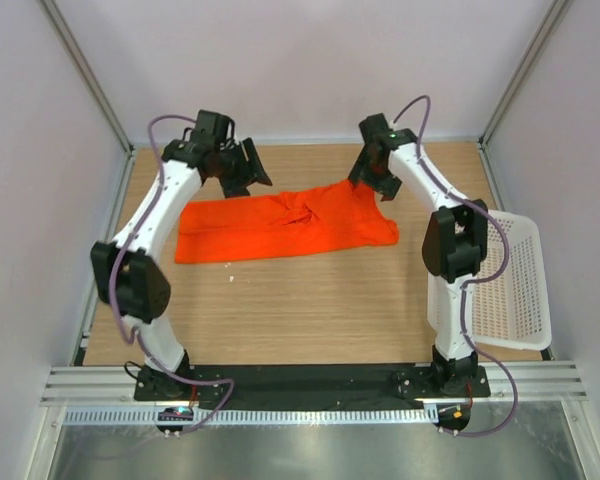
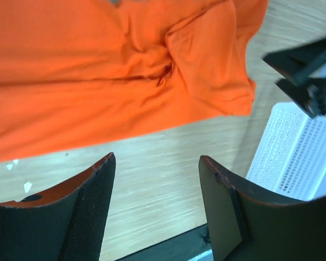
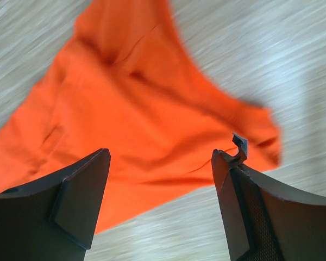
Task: Fold and stack the t-shirts
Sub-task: Fold the tshirt
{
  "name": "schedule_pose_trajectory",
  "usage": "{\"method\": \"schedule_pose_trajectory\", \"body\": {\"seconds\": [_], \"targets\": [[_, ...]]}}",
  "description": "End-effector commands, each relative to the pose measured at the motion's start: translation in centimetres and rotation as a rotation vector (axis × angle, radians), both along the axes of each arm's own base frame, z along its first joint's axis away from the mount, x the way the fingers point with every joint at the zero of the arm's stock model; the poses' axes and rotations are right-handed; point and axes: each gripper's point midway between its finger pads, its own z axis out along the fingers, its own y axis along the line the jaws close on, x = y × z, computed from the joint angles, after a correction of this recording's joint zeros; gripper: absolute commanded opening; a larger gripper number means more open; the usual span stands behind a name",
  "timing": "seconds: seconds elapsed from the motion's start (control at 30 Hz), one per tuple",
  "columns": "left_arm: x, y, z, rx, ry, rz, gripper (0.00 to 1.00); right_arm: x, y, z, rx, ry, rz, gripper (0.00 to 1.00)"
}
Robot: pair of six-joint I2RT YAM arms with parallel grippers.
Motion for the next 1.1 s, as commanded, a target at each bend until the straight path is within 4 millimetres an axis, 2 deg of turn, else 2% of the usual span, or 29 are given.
{"method": "schedule_pose_trajectory", "body": {"seconds": [0.0, 0.03, 0.07, 0.1, 0.13, 0.17, 0.23, 0.27, 0.3, 0.47, 0.53, 0.57, 0.63, 0.67, 0.7, 0.73, 0.77, 0.8, 0.83, 0.87, 0.9, 0.93, 1.0, 1.03, 1.07], "targets": [[-5.9, 2.9, -0.8, 0.108, 0.054, -0.001, 0.64, -0.9, 3.8, 1.9, 0.082, -0.074, -0.146, 0.82], [-7.5, 3.6, 0.4, 0.114, 0.031, 0.004, 0.64, -1.0, 4.3, 1.5, 0.085, -0.076, -0.165, 0.83], [-8.6, 4.2, 0.6, 0.131, 0.025, 0.004, 0.65, -1.1, 5.4, 1.1, 0.113, -0.089, -0.220, 0.83], [-10.0, 5.1, -0.7, 0.162, 0.059, 0.014, 0.65, -1.6, 5.9, 0.0, 0.116, -0.072, -0.240, 0.83], [-10.9, 5.5, -0.7, 0.170, 0.059, 0.016, 0.66, -1.5, 6.4, -0.3, 0.131, -0.079, -0.266, 0.83], [-12.4, 6.1, 0.4, 0.165, 0.028, 0.022, 0.68, -1.5, 6.4, -0.8, 0.120, -0.090, -0.308, 0.83], [-14.3, 6.6, -0.3, 0.168, 0.044, 0.023, 0.70, -1.6, 7.2, -2.1, 0.092, -0.091, -0.315, 0.83], [-15.1, 6.9, 0.6, 0.160, 0.010, 0.027, 0.71, -1.5, 6.9, -2.4, 0.071, -0.099, -0.331, 0.83], [-15.6, 7.2, 0.7, 0.162, 0.004, 0.038, 0.73, -1.7, 6.9, -3.6, 0.064, -0.082, -0.353, 0.83], [-16.9, 7.6, 0.2, 0.160, 0.000, 0.040, 0.76, -1.4, 5.7, -6.5, -0.014, -0.069, -0.381, 0.82], [-16.5, 7.5, -0.2, 0.168, 0.003, 0.026, 0.77, -0.6, 5.2, -7.3, -0.019, -0.057, -0.362, 0.82], [-16.0, 7.4, -0.1, 0.174, -0.003, 0.016, 0.77, -0.6, 4.8, -8.9, -0.036, -0.026, -0.362, 0.82], [-14.7, 7.5, -1.1, 0.232, 0.008, -0.035, 0.78, 0.4, 4.3, -9.3, -0.060, -0.030, -0.328, 0.82], [-13.2, 7.8, -1.7, 0.282, 0.019, -0.043, 0.80, 1.3, 3.9, -9.7, -0.076, -0.034, -0.303, 0.82], [-12.7, 8.1, -0.5, 0.303, -0.020, -0.051, 0.81, 2.0, 3.5, -9.7, -0.093, -0.040, -0.272, 0.82], [-11.9, 8.3, -2.2, 0.362, 0.039, -0.092, 0.81, 2.6, 3.2, -9.7, -0.133, -0.037, -0.190, 0.82], [-11.2, 8.4, -2.7, 0.389, 0.065, -0.109, 0.81, 3.2, 2.5, -10.8, -0.154, -0.018, -0.165, 0.82], [-9.5, 8.6, -1.7, 0.421, 0.034, -0.096, 0.81, 4.6, 2.9, -9.8, -0.140, -0.049, -0.131, 0.82], [-8.4, 8.6, -3.4, 0.455, 0.078, -0.105, 0.80, 5.5, 3.0, -9.6, -0.142, -0.062, -0.088, 0.82], [-7.2, 8.6, -3.5, 0.466, 0.064, -0.098, 0.80, 6.1, 2.9, -10.2, -0.162, -0.053, -0.003, 0.82], [-5.7, 8.6, -2.8, 0.480, 0.035, -0.079, 0.80, 7.4, 3.0, -9.1, -0.176, -0.091, 0.042, 0.82], [-4.8, 8.4, -3.2, 0.489, 0.038, -0.079, 0.81, 8.4, 3.3, -8.6, -0.193, -0.124, 0.079, 0.82], [-3.2, 7.7, -5.4, 0.491, 0.084, -0.099, 0.80, 10.4, 3.2, -7.1, -0.249, -0.178, 0.178, 0.82], [-2.3, 6.8, -5.0, 0.462, 0.073, -0.117, 0.80, 11.3, 3.3, -6.3, -0.256, -0.211, 0.196, 0.83], [-2.1, 6.5, -7.2, 0.469, 0.135, -0.145, 0.80, 11.8, 3.3, -5.7, -0.257, -0.228, 0.219, 0.83]]}}
